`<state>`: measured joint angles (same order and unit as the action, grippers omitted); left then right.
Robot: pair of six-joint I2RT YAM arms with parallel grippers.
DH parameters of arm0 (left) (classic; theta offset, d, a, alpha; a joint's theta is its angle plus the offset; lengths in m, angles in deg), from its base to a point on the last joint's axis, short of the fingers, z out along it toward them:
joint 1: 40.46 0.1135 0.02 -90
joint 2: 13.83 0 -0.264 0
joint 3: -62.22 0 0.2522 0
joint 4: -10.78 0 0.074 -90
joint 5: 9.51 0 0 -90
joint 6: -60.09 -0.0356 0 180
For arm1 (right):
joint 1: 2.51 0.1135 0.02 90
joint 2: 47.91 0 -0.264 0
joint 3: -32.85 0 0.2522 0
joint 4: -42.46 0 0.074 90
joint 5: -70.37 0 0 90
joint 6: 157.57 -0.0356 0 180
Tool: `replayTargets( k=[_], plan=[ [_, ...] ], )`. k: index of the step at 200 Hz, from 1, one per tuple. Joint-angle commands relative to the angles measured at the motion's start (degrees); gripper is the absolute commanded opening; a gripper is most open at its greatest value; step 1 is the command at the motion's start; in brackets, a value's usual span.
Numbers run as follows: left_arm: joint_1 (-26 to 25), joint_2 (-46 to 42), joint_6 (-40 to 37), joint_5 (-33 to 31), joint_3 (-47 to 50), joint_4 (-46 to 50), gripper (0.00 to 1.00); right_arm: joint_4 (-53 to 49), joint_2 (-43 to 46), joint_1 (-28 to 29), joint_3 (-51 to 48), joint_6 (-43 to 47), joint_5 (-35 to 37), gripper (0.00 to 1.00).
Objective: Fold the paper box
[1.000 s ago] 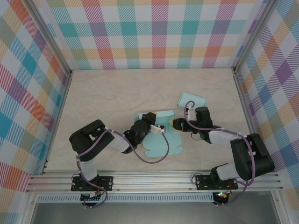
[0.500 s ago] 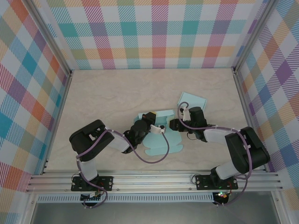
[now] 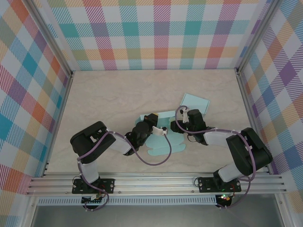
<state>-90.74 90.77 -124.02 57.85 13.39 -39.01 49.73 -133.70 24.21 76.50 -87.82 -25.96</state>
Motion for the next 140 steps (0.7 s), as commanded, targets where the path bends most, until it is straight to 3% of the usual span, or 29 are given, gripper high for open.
replayTargets(
  k=[1,140],
  plan=[
    [-1.1,0.3,-1.5,2.2,0.9,5.6,0.0,5.1,0.5,0.1,1.1,2.6,3.4,0.52],
    [-1.1,-2.4,1.4,3.5,0.5,10.1,0.0,8.3,-2.5,0.5,1.8,5.4,3.6,0.45]
  ],
)
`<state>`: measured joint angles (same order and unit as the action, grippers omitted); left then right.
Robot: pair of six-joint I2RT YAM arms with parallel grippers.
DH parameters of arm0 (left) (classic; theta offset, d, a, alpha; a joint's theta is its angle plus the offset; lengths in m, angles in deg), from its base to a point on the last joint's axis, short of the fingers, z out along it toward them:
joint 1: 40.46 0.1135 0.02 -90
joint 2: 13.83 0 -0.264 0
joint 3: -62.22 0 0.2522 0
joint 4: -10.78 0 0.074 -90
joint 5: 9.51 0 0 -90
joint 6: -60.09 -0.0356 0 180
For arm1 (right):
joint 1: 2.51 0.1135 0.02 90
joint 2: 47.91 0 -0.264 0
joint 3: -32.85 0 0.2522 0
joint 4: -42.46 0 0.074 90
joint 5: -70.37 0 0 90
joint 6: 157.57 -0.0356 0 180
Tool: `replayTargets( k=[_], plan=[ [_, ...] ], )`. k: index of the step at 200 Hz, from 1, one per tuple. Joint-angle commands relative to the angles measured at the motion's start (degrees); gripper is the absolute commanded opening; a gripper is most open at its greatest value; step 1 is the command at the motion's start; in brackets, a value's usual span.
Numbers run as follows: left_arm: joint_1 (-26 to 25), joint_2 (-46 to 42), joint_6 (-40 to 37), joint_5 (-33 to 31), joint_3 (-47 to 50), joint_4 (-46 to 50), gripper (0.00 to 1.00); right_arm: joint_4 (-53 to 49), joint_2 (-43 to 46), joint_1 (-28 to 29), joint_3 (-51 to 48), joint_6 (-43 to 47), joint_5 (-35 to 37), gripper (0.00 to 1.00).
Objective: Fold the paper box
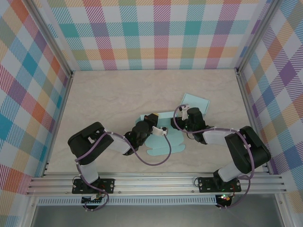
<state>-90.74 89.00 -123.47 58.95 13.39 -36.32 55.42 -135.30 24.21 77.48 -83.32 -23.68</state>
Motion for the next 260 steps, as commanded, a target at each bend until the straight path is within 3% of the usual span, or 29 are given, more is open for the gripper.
replayTargets(
  k=[1,31,63,90,104,110,113,114,117,176,205,231,260],
  plan=[
    [-1.1,-0.7,0.9,2.4,0.5,7.5,0.0,2.6,-1.0,0.5,0.8,0.9,1.4,0.45],
    [-1.1,-2.3,4.3,3.3,-0.3,11.3,0.0,1.0,-2.1,2.3,1.2,1.3,6.4,0.43],
    [-1.1,-4.2,9.0,4.4,-0.9,13.4,0.0,1.4,-3.8,4.1,1.2,1.1,11.7,0.32],
    [-1.1,-5.8,14.3,5.3,-1.8,15.8,0.21,2.3,-4.6,5.2,1.3,2.1,14.2,0.24],
    [-1.2,-6.4,17.0,5.3,-2.1,15.9,0.39,2.5,-4.8,5.7,1.4,3.0,15.1,0.21],
    [-1.1,-6.7,18.3,5.3,-2.1,15.6,0.63,2.5,-4.7,5.9,1.5,3.3,15.4,0.2],
    [-1.2,-7.0,18.9,5.3,-2.1,15.6,0.91,2.5,-4.7,6.0,1.5,3.4,15.7,0.2],
    [-1.2,-7.1,19.1,5.3,-2.1,15.6,0.95,2.5,-4.6,6.0,1.5,3.4,15.7,0.2],
    [-1.1,-7.3,19.6,5.1,-2.2,15.6,1.0,2.5,-4.5,6.1,1.5,3.6,15.9,0.19],
    [-1.2,-18.3,35.9,-0.2,-0.9,17.3,1.0,1.9,-2.8,7.0,1.2,4.8,18.2,0.16],
    [-1.0,-30.8,50.3,-0.8,-2.7,32.9,1.0,0.7,-1.9,7.4,1.3,5.0,19.6,0.12],
    [0.4,-41.2,71.5,-6.1,-5.7,46.5,1.0,0.7,-1.2,7.7,1.0,4.9,20.9,0.07],
    [3.1,-51.8,86.2,-8.0,-6.1,58.6,1.0,0.0,-0.8,7.9,1.2,4.1,22.0,0.0]
  ],
)
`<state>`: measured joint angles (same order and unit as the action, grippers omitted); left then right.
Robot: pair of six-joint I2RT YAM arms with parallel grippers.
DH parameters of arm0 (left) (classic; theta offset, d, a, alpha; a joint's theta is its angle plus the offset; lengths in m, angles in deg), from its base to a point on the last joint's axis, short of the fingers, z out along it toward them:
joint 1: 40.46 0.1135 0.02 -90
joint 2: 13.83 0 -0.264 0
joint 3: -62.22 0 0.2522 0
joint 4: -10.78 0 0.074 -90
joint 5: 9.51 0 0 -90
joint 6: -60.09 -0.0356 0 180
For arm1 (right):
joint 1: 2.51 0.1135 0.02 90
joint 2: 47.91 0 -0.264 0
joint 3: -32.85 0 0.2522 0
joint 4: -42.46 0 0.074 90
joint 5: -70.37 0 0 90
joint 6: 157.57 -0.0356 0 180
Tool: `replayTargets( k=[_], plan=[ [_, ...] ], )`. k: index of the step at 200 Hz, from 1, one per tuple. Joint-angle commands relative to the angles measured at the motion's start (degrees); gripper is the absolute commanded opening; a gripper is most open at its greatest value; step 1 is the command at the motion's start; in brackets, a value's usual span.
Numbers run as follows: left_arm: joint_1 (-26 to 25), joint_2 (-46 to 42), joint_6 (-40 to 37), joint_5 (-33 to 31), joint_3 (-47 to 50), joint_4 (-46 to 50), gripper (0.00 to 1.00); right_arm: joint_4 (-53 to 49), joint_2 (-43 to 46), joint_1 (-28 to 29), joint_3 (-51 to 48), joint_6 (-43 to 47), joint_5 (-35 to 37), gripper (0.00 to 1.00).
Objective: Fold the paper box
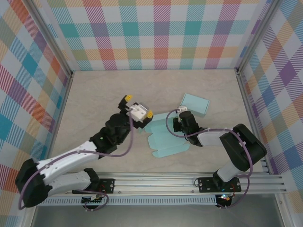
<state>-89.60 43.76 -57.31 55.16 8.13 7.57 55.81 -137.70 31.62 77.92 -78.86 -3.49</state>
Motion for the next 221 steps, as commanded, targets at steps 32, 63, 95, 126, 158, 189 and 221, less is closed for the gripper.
replayTargets(
  k=[32,63,95,126,158,189,221],
  plan=[
    [5.2,-13.3,46.5,-12.2,-1.7,26.0,1.0,-1.4,2.5,0.6,0.8,-2.0,3.0,0.0],
    [7.4,-12.2,57.8,-9.3,-3.9,35.0,1.0,-2.0,2.5,0.6,0.9,-2.8,3.3,0.0],
    [7.6,-5.3,60.2,-5.1,-5.1,34.0,1.0,-3.0,1.3,0.6,1.5,-2.6,2.8,0.0],
    [7.8,4.0,60.5,0.6,-8.9,33.4,1.0,-2.7,1.2,0.6,1.2,-1.8,3.5,0.0],
    [7.7,10.1,59.6,4.6,-11.8,35.7,1.0,-3.1,0.9,0.6,1.4,-1.9,3.6,0.0],
    [7.8,10.0,59.0,7.8,-9.3,36.5,1.0,-3.0,0.9,0.6,1.4,-2.2,3.5,0.0],
    [8.0,10.1,59.2,12.1,-6.4,36.3,1.0,-3.1,1.4,0.6,1.4,-2.2,2.8,0.0]
  ],
)
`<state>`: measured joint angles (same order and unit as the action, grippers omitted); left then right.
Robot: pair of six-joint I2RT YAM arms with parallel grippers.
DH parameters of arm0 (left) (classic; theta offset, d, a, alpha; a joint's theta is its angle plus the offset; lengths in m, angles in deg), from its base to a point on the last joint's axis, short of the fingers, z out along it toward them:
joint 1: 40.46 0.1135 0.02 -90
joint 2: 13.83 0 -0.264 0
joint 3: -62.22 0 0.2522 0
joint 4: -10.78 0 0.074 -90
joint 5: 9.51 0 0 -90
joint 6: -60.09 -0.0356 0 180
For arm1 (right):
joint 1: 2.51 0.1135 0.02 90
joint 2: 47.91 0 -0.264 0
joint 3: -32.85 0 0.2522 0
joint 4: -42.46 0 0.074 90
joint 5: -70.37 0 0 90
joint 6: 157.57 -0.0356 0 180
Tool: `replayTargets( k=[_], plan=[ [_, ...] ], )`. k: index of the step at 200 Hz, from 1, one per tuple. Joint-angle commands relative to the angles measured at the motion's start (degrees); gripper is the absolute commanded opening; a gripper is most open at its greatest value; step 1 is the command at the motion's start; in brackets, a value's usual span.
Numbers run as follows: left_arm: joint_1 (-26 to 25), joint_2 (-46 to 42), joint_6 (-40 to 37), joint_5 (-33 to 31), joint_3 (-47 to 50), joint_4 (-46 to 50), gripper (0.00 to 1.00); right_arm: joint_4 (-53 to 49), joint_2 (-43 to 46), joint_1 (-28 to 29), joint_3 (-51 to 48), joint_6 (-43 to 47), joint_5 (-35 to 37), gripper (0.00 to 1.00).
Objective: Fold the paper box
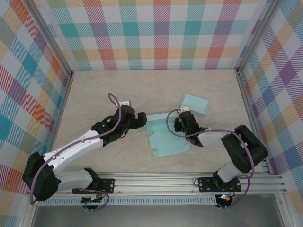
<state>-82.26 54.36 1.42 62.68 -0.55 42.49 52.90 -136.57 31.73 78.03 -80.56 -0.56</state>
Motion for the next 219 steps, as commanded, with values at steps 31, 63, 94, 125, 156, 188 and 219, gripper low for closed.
replayTargets(
  k=[31,63,94,125,156,188,219],
  plan=[
    [0.8,1.9,1.0,5.8,3.8,1.0,0.96,0.2,0.1,0.5,1.2,-0.4,-0.6,0.0],
    [1.5,4.9,2.0,5.5,5.0,-1.5,0.93,0.4,0.3,0.5,1.0,-0.5,-1.4,0.0],
    [2.1,7.8,3.4,3.2,5.4,-5.9,0.85,1.1,0.2,0.5,0.7,-0.6,-1.9,0.0],
    [2.5,7.4,6.1,0.4,6.4,-9.1,0.71,1.5,0.0,0.5,0.4,-0.5,-2.2,0.0],
    [2.5,3.9,9.9,-1.7,8.5,-11.3,0.7,2.2,0.0,0.5,-0.3,-0.5,-2.0,0.0],
    [2.6,0.5,11.1,1.2,8.8,-11.8,0.82,2.3,-0.2,0.5,-0.3,-0.5,-2.0,0.0],
    [2.5,-2.4,10.9,2.8,8.6,-11.6,0.89,2.4,-0.3,0.5,-0.2,-0.5,-2.1,0.0]
  ],
)
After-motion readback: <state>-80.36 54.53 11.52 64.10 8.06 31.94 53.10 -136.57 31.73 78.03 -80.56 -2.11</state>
